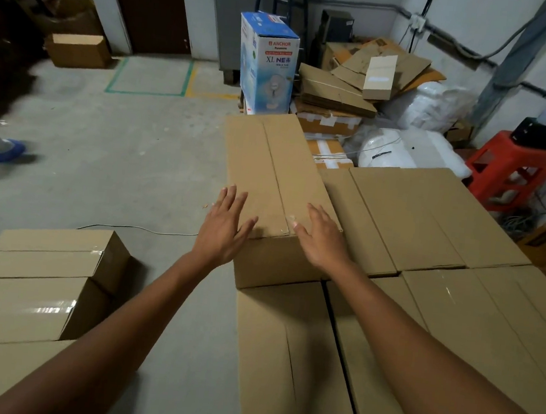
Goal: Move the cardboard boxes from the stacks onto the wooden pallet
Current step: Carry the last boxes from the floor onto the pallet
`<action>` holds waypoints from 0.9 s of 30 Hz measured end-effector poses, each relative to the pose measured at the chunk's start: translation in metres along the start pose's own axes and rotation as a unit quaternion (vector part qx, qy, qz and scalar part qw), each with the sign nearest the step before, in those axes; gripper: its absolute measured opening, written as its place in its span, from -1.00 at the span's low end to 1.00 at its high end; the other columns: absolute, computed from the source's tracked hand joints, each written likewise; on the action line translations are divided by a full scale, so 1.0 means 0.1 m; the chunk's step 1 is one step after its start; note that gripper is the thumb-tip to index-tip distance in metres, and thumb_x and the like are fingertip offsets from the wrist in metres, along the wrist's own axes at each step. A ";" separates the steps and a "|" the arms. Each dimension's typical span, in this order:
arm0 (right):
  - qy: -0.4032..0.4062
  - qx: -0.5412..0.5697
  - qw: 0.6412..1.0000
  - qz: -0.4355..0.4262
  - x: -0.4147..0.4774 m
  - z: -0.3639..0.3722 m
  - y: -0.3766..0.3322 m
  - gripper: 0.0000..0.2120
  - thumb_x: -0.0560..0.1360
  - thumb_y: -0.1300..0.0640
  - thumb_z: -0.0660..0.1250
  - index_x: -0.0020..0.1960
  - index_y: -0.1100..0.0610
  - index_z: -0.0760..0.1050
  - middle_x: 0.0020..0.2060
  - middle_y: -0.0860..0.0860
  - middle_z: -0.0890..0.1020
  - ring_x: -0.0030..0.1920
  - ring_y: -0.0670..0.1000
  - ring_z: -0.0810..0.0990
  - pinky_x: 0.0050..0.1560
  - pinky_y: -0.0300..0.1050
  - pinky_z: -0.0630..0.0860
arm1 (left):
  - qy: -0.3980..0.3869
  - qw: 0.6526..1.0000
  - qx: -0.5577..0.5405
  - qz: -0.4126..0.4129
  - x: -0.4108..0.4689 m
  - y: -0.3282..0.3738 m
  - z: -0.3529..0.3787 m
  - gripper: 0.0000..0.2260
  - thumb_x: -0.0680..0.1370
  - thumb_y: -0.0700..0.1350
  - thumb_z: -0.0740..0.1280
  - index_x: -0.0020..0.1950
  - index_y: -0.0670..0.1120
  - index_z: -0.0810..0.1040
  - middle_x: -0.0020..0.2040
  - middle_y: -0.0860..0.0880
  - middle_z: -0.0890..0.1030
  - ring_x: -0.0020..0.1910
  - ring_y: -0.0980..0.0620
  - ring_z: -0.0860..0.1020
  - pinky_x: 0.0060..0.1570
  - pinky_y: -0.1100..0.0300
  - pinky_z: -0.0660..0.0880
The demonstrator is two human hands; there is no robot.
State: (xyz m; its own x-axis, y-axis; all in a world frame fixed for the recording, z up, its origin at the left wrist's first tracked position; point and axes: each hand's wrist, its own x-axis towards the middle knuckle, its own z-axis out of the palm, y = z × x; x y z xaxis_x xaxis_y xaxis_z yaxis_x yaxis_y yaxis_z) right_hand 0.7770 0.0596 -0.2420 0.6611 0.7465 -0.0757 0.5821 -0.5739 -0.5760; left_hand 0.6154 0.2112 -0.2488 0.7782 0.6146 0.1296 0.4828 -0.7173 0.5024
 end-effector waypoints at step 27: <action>-0.149 0.249 0.941 -0.171 -4.06 1.47 -1.42 -0.47 0.60 -0.04 0.33 0.53 0.01 0.31 0.44 -0.05 0.44 0.32 -0.15 0.44 0.20 -0.18 0.50 | 0.241 0.924 -0.057 -0.291 -5.56 -0.68 -1.01 -0.46 0.65 0.14 0.21 0.60 0.03 0.21 0.60 -0.04 0.23 0.56 -0.02 0.20 0.46 -0.02 0.19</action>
State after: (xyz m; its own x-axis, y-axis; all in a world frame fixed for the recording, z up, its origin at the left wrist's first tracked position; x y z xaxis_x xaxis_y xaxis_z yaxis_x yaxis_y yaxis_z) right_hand 0.3569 -0.1123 -0.2487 0.2700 0.9628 0.0019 0.3930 -0.1084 -0.9131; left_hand 0.1091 -0.0487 -0.2685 0.1175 0.9800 0.1608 0.6957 -0.1968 0.6909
